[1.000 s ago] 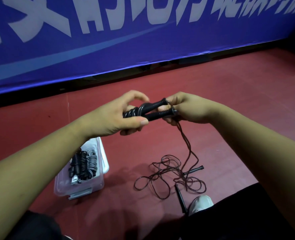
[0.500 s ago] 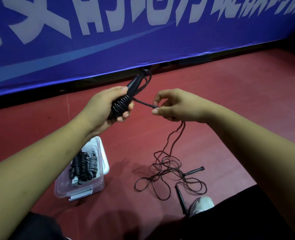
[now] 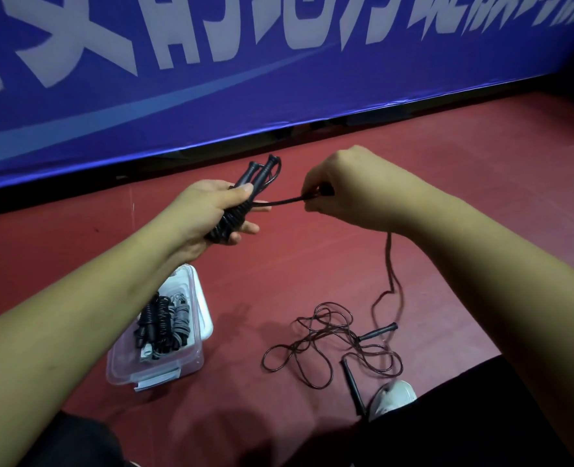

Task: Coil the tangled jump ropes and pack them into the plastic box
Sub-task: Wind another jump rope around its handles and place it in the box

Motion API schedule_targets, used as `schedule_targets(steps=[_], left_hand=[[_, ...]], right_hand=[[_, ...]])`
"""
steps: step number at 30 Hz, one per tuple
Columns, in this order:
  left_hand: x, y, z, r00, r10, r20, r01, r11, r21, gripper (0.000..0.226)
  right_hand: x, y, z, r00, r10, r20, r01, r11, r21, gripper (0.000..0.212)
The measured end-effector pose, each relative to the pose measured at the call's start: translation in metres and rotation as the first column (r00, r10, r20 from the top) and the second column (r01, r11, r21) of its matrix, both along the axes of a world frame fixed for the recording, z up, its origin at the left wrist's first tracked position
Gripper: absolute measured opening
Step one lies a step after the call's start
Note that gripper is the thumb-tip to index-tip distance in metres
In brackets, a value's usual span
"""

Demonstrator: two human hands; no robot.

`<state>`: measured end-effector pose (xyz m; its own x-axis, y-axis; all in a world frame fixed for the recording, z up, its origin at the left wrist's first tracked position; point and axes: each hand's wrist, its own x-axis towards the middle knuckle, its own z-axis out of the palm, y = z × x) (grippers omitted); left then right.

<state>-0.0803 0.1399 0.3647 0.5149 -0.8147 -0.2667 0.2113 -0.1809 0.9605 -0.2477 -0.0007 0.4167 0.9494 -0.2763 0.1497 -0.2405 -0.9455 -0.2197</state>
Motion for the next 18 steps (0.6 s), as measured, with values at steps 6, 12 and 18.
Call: schedule_targets(steps=[6,12,18], left_hand=[[0.010,-0.001,-0.008,0.926,-0.113,0.361,0.074,0.990,0.120,0.016],[0.008,0.003,-0.003,0.476,-0.442,0.760,0.202,0.897,0.394,0.026],[-0.011,0.006,-0.002,0.207,-0.616,0.760,0.192,0.787,0.586,0.053]], right_hand=[[0.001,0.004,0.007,0.995,0.040,0.090,-0.017,0.972,-0.235,0.016],[0.001,0.006,0.005,0.992,0.086,0.089,-0.066,0.977,-0.204,0.014],[0.002,0.009,0.002,0.990,0.121,0.071,-0.116,0.991,-0.064,0.012]])
